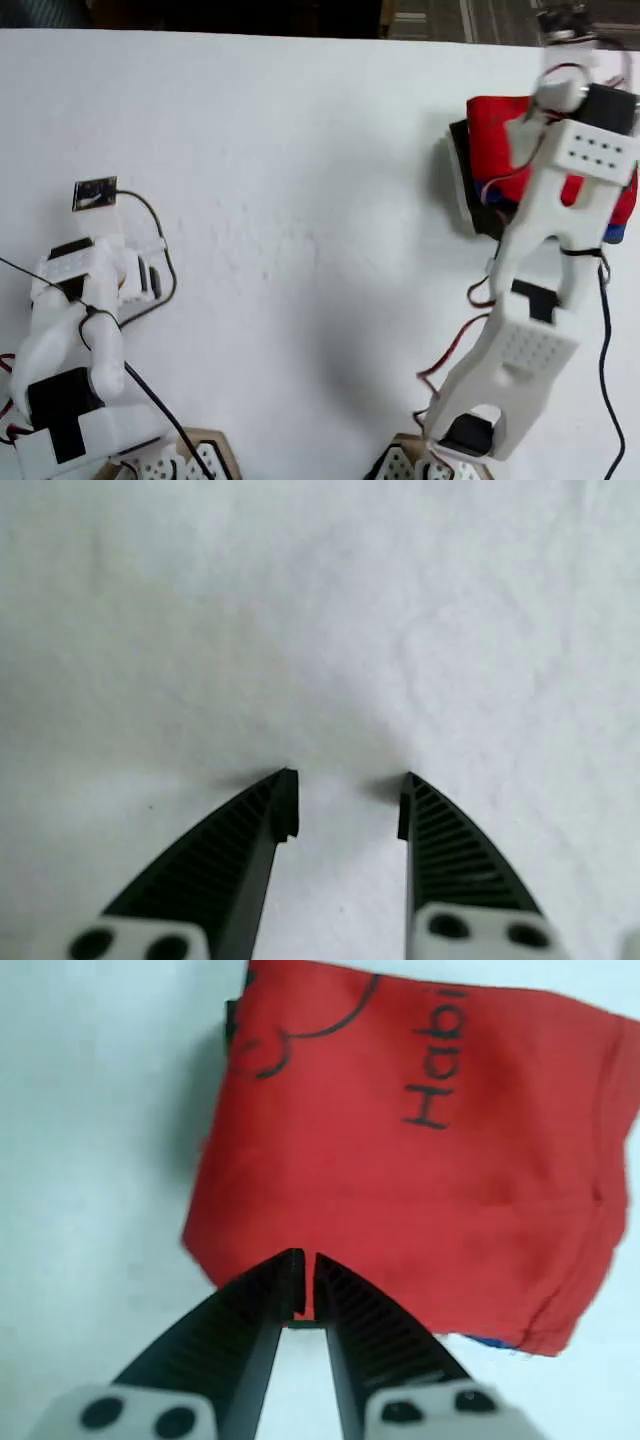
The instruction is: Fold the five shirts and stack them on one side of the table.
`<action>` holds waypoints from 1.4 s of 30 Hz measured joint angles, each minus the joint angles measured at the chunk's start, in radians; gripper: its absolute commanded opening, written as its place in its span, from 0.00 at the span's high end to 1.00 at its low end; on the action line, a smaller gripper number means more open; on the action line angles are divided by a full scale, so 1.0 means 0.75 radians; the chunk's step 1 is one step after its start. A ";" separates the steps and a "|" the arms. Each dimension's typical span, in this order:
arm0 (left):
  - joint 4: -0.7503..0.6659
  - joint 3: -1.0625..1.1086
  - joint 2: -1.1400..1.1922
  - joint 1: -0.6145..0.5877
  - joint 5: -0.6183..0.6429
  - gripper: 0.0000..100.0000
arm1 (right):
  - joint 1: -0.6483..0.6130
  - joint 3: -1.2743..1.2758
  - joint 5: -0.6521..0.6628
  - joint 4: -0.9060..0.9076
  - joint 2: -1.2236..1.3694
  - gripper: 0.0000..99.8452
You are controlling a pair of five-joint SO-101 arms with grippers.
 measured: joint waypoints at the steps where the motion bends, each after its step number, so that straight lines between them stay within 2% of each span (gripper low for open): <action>1: 0.000 0.000 0.000 0.000 0.000 0.82 | -0.014 0.094 0.000 -0.023 -0.029 0.98; 6: 0.000 0.000 0.000 0.000 0.000 0.82 | -0.027 0.475 0.000 -0.223 -0.055 0.98; 10: 0.000 0.000 0.000 0.000 0.000 0.82 | -0.023 0.612 0.000 -0.288 -0.055 0.98; 16: 0.000 0.000 0.000 0.000 0.000 0.82 | 0.012 0.579 0.018 -0.250 -0.098 0.98; 23: 0.000 0.000 0.000 0.000 0.000 0.82 | 0.029 0.329 0.033 -0.248 -0.348 0.98; 28: 0.000 0.000 0.000 0.000 0.000 0.82 | 0.119 0.370 0.033 -0.585 -0.352 0.98; 35: 0.000 0.000 0.000 0.000 0.000 0.82 | 0.168 0.540 0.033 -1.158 -0.018 0.98; 42: 0.000 0.000 0.000 0.000 0.000 0.82 | 0.221 0.540 0.031 -1.330 0.282 0.98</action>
